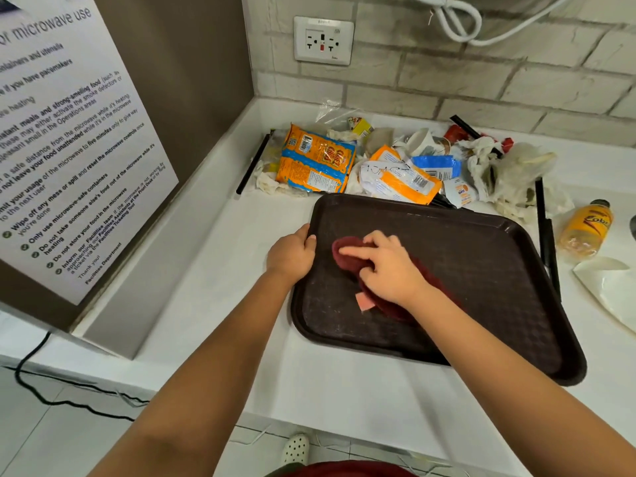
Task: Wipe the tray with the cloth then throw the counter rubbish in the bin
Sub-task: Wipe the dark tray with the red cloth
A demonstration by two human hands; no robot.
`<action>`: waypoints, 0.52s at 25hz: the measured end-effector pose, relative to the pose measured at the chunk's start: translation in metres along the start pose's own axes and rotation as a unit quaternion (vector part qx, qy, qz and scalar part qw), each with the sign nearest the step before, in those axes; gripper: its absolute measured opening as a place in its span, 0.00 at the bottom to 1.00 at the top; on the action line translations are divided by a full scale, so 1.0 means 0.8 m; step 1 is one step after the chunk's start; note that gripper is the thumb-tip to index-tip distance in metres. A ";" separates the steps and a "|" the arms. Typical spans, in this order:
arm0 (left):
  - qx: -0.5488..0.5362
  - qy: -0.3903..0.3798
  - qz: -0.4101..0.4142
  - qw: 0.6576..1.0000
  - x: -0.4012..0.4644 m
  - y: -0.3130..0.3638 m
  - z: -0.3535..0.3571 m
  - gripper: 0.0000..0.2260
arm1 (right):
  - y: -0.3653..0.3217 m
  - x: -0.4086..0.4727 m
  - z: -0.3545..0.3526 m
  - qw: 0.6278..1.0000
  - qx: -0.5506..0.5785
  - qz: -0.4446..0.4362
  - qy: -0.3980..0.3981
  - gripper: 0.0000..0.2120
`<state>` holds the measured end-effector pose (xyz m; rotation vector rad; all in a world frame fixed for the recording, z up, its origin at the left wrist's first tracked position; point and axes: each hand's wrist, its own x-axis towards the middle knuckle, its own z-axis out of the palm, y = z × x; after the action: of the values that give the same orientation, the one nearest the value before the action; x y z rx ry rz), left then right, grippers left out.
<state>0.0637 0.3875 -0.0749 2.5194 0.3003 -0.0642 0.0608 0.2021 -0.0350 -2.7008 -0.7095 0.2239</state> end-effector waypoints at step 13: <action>-0.119 0.113 -0.057 0.985 -0.077 -0.011 0.010 0.15 | -0.042 0.001 0.025 0.979 -0.120 -0.079 -0.144 0.25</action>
<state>0.0020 0.3775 -0.0792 2.2717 0.5118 0.2031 0.0416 0.2358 -0.0419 -2.8497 -1.0944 0.5300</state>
